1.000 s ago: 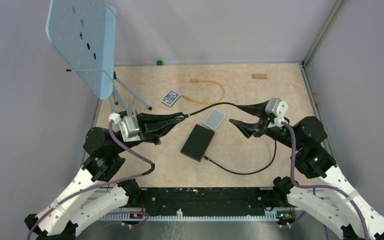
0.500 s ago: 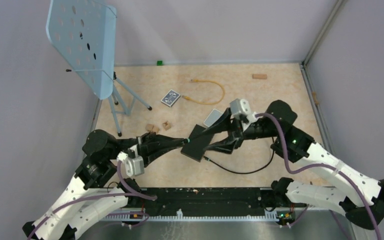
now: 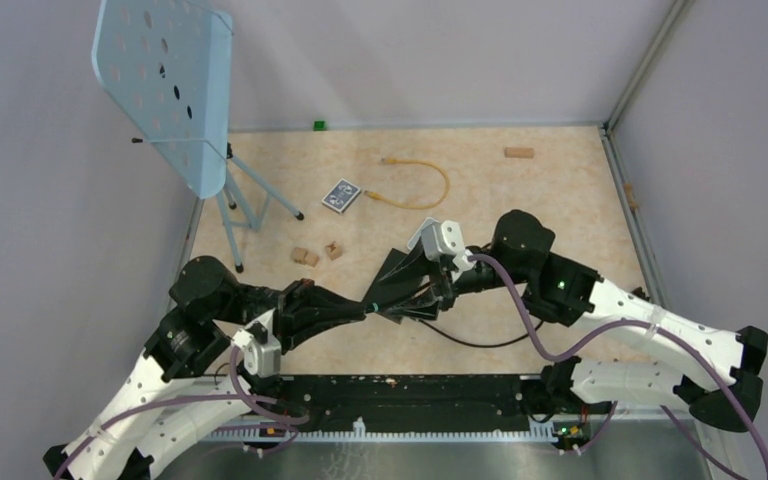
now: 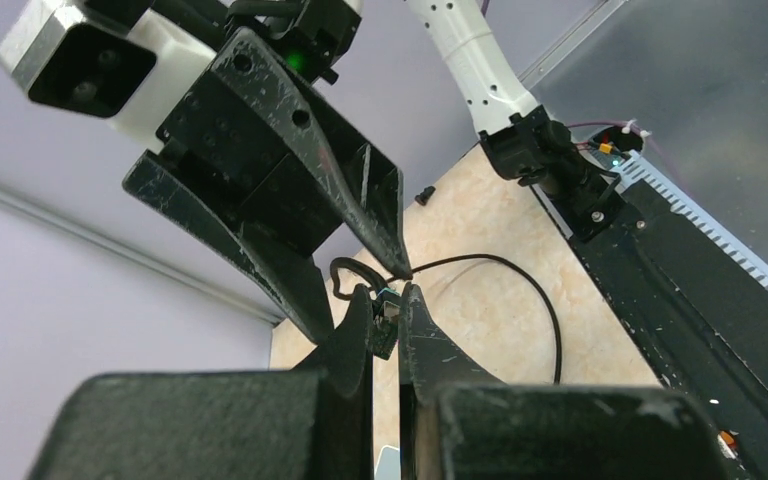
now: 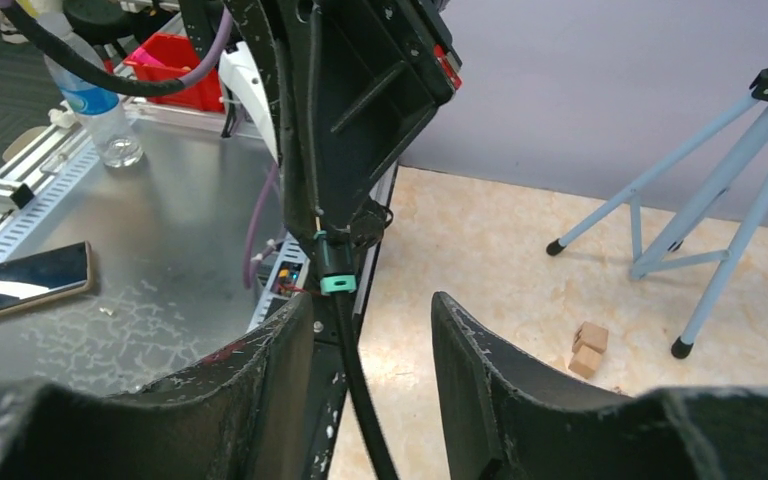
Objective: Insert the plug into the switch port
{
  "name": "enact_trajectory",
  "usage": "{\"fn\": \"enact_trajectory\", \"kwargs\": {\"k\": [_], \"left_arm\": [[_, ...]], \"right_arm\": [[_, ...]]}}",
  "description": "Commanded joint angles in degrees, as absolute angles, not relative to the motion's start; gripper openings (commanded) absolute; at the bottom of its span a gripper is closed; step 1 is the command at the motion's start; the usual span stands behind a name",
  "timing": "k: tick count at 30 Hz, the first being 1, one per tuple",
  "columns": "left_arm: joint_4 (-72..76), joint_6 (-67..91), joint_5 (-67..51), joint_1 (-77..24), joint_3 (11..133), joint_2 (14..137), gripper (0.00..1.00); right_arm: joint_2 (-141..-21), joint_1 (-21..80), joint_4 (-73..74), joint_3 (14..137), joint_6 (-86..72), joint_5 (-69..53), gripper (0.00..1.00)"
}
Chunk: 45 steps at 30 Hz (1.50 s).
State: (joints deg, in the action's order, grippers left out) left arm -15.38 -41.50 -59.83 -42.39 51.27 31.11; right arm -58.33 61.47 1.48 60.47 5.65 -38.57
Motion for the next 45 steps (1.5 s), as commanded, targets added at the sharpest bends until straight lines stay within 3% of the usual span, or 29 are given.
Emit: {"fn": "enact_trajectory", "kwargs": {"k": [1,9,18,20,23,27,28,29,35,39,45], "left_arm": [[-17.0,-43.2,-64.4,-42.4,53.1,30.9,0.0],[-17.1,-43.5,-64.2,-42.4,53.0,30.4,0.0],[-17.5,-44.0,-64.0,-42.4,53.1,30.4,0.0],[-17.5,-44.0,-63.9,-42.4,53.1,30.4,0.0],[-17.7,-44.0,-63.6,-42.4,53.0,30.3,0.0],[-16.9,-42.0,-60.6,-42.4,52.6,29.6,0.54],[-16.1,-41.4,-60.1,-42.4,52.3,29.2,0.89],[-15.1,-40.4,-59.8,-42.4,51.8,28.7,0.97],[5.3,-23.5,-55.4,-42.4,44.1,24.8,0.99],[17.6,-5.2,-44.0,-42.4,40.4,23.3,0.99],[12.1,5.3,-32.3,-42.4,43.0,24.4,0.99]], "right_arm": [[-60.2,62.3,1.9,64.2,7.5,-38.5,0.44],[-62.5,62.9,1.3,64.9,4.4,-44.7,0.38],[-64.3,63.0,1.4,65.0,2.2,-48.7,0.43],[-64.9,63.0,1.3,65.2,1.7,-49.3,0.32],[-64.9,63.1,0.5,65.0,1.3,-49.1,0.0],[-62.2,63.0,-3.3,62.2,2.9,-43.8,0.0],[-61.1,63.0,-4.6,60.9,4.3,-41.8,0.0],[-59.6,63.0,-6.1,59.3,5.9,-39.8,0.0],[-53.2,63.7,-14.3,51.9,14.5,-27.3,0.0],[-53.2,66.4,-14.2,52.0,20.5,-15.9,0.0],[-53.1,70.5,-17.0,50.9,25.6,-7.5,0.0]]}}
